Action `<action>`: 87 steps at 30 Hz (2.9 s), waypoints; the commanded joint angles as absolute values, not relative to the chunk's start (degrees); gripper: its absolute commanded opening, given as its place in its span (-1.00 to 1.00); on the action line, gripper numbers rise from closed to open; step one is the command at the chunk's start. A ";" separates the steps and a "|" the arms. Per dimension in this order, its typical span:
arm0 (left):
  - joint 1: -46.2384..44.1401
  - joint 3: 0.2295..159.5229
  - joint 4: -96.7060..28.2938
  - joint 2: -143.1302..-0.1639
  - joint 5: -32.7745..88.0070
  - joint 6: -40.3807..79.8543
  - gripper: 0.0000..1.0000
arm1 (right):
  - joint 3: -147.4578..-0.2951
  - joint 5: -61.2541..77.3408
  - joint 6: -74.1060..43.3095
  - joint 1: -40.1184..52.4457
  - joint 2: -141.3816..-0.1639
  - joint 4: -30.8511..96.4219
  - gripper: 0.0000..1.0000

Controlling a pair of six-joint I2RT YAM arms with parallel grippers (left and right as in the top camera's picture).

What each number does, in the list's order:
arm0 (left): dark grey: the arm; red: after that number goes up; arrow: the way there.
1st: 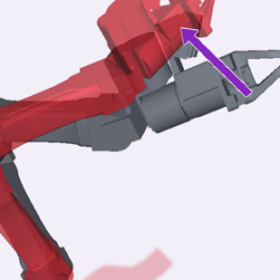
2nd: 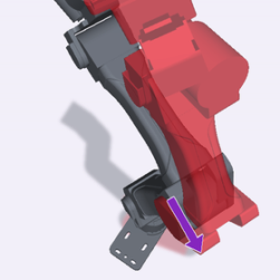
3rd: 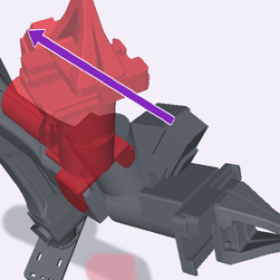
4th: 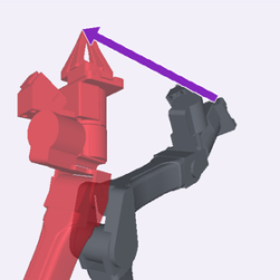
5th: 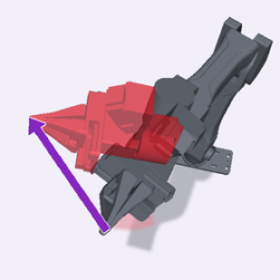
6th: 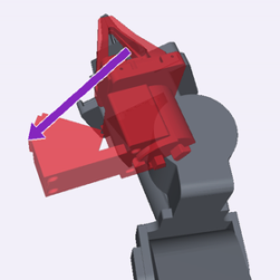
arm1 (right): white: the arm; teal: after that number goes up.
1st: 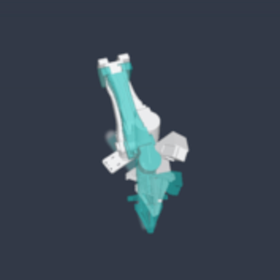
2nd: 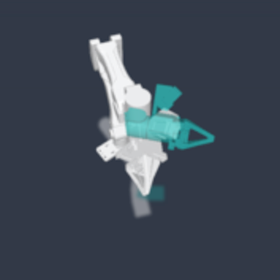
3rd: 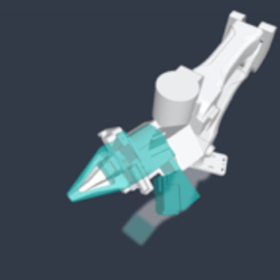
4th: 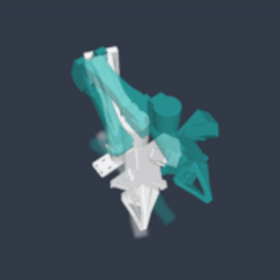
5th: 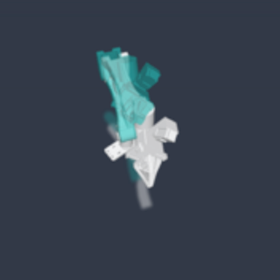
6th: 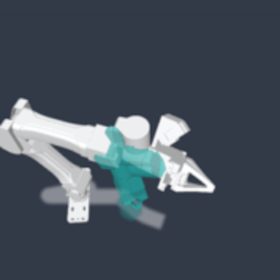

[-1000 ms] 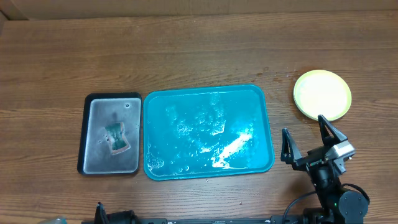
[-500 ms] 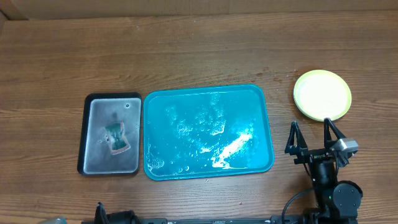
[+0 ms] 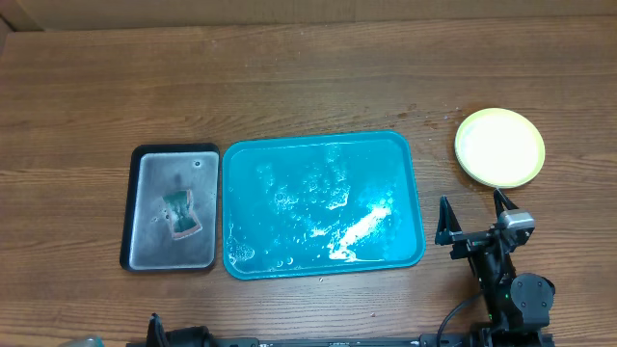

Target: Clean dirty plates on tray and stack at the side

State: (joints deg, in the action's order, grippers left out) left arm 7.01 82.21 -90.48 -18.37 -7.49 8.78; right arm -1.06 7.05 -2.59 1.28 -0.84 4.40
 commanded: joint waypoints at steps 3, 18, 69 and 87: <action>7.05 82.35 -90.21 -18.04 -7.42 7.73 0.99 | -0.43 9.52 5.02 1.85 -0.16 4.14 0.99; 7.05 82.35 -90.21 -18.04 -7.42 7.73 0.99 | -0.45 9.06 0.99 1.87 -0.16 3.99 0.99; 3.38 29.26 -19.16 -0.23 10.57 17.69 0.99 | -0.45 9.06 0.99 1.87 -0.16 3.99 0.99; -4.21 0.51 23.00 -0.21 6.39 18.04 0.99 | -0.45 9.06 0.99 1.87 -0.16 3.99 0.99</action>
